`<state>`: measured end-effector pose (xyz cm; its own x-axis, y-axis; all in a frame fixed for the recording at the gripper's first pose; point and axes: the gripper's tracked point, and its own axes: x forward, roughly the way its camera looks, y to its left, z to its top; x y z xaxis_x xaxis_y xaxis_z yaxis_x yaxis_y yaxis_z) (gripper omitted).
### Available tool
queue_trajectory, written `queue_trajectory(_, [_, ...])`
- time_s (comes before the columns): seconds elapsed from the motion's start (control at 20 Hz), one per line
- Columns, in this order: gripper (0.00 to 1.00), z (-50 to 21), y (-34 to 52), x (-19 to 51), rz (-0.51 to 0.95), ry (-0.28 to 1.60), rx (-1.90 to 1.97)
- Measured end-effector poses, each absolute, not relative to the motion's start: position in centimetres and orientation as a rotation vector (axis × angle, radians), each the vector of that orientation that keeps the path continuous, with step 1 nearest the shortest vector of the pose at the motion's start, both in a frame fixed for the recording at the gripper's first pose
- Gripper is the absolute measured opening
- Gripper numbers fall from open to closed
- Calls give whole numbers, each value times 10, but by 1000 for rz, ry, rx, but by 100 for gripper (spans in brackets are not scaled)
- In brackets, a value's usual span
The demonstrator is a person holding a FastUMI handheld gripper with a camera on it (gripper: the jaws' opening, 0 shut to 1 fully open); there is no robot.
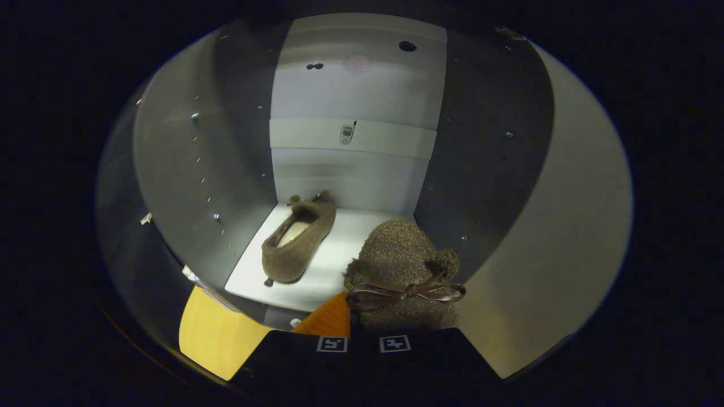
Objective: Open the shoe cabinet door, grab the shoes and put them into the shoe cabinet, then close the shoe cabinet door.
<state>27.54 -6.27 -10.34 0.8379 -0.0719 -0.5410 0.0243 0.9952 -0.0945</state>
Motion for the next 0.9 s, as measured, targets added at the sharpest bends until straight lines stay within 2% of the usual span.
queue_trajectory(0.25, [6, -107, -67, 338, -35, 587, -15])
queue_trajectory(0.5, [6, -140, -71, 389, -24, 629, 22])
queue_trajectory(0.9, [6, -178, -86, 430, -32, 665, 66])
